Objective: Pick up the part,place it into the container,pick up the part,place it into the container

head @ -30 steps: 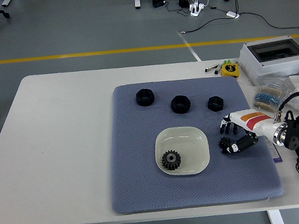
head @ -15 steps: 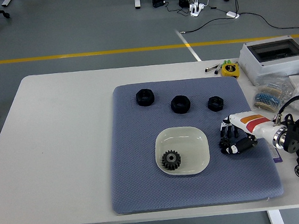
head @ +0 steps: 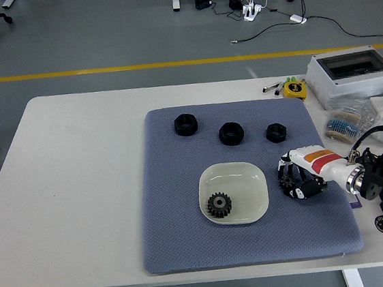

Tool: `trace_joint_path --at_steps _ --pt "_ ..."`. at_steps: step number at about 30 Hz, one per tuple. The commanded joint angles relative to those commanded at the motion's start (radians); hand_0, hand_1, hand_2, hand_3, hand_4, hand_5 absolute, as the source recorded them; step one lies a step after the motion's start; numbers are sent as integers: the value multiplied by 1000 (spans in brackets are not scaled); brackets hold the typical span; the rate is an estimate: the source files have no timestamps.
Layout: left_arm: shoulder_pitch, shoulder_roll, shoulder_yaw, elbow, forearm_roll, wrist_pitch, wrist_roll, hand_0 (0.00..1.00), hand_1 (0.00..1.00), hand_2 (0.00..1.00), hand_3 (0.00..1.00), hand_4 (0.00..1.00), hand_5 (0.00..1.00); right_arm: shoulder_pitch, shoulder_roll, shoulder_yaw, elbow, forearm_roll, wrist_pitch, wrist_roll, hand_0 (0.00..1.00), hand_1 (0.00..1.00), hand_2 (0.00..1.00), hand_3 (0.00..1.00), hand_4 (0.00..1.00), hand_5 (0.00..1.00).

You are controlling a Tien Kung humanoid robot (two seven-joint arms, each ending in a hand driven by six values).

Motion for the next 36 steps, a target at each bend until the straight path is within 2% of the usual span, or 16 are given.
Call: trace_joint_path --at_steps 11,16,26,31,36 --pt "0 0 -1 0 3 0 0 705 652 669 580 668 629 -4 -5 29 9 5 0 -6 108 227 335 494 743 38" --pt "1 0 -1 0 2 0 0 704 652 669 579 668 630 -6 -12 60 36 7 0 -13 111 224 328 493 749 30" --pt "-3 3 5 1 -3 1 -2 705 652 669 579 667 628 8 -27 128 189 -59 39 -61 114 223 325 490 757 24" --pt "-6 5 9 1 -9 2 -4 705 651 668 580 669 629 32 -32 92 262 -46 83 -91 117 224 321 483 771 18" --pt "-8 7 7 0 -3 1 -3 705 652 670 580 669 629 114 -30 -28 285 6 149 -115 121 227 321 479 773 19"
